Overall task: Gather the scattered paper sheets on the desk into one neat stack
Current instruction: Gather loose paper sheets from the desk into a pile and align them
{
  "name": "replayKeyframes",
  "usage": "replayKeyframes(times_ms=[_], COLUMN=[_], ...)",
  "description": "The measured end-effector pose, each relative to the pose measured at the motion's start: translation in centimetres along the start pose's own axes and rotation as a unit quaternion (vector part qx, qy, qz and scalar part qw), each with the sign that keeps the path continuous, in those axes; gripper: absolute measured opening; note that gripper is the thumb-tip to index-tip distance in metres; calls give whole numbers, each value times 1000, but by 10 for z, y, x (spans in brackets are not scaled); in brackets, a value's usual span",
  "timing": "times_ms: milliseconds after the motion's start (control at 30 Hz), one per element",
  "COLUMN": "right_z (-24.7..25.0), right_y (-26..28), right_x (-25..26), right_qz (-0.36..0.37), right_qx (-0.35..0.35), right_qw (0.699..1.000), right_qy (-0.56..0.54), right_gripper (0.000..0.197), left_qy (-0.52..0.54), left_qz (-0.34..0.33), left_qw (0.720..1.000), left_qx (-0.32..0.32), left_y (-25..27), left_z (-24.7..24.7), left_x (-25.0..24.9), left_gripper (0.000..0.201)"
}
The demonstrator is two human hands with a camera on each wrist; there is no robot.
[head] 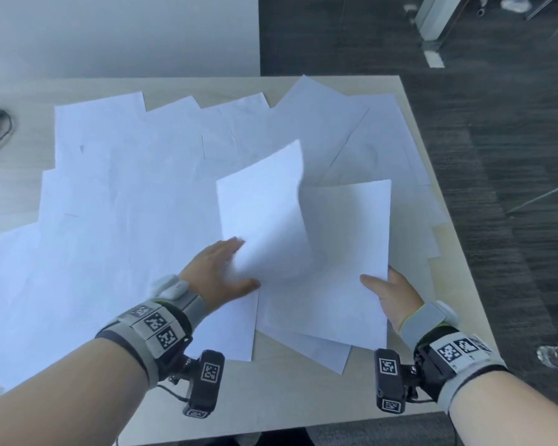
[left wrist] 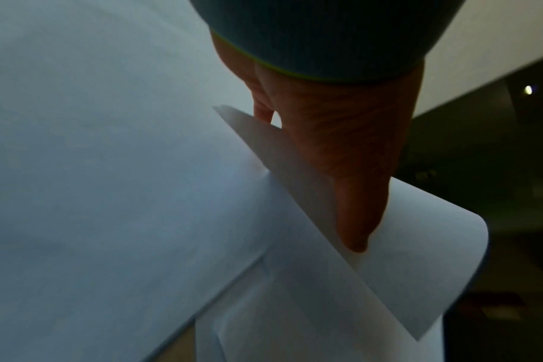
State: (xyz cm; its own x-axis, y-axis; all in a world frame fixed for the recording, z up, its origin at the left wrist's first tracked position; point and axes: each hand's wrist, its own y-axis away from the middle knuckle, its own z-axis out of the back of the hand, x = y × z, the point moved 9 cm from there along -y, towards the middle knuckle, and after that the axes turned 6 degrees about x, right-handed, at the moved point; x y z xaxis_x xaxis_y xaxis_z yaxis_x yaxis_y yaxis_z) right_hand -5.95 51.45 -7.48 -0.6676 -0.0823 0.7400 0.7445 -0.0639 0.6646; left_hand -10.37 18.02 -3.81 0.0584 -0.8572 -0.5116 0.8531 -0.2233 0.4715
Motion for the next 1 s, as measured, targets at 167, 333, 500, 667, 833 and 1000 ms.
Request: replayKeyframes(times_ms=[167, 333, 500, 667, 833, 1000], right_z=[3, 3, -11, -3, 0, -2], right_y=[3, 11, 10, 2, -4, -14], right_x=[-24, -27, -30, -20, -13, -5], right_qz=[-108, -151, -157, -73, -52, -36], right_qx=[-60, -72, -8, -28, -49, -69], right_qw=[992, 984, 972, 995, 996, 996], right_qy=[-15, -67, -173, -59, -50, -41], right_gripper=[69, 87, 78, 13, 17, 18], left_qy=[-93, -166, -186, -146, -169, -184], left_qz=[-61, -81, -87, -34, 125, 137], left_qw=[990, 976, 971, 985, 976, 971], left_qx=[82, 116, 124, 90, 51, 64], left_y=[-15, -23, -24, -15, 15, 30], left_z=[-56, -81, -88, -68, -31, -41], left_x=[-53, -75, -73, -37, 43, 43], left_gripper=[101, 107, 102, 108, 116, 130])
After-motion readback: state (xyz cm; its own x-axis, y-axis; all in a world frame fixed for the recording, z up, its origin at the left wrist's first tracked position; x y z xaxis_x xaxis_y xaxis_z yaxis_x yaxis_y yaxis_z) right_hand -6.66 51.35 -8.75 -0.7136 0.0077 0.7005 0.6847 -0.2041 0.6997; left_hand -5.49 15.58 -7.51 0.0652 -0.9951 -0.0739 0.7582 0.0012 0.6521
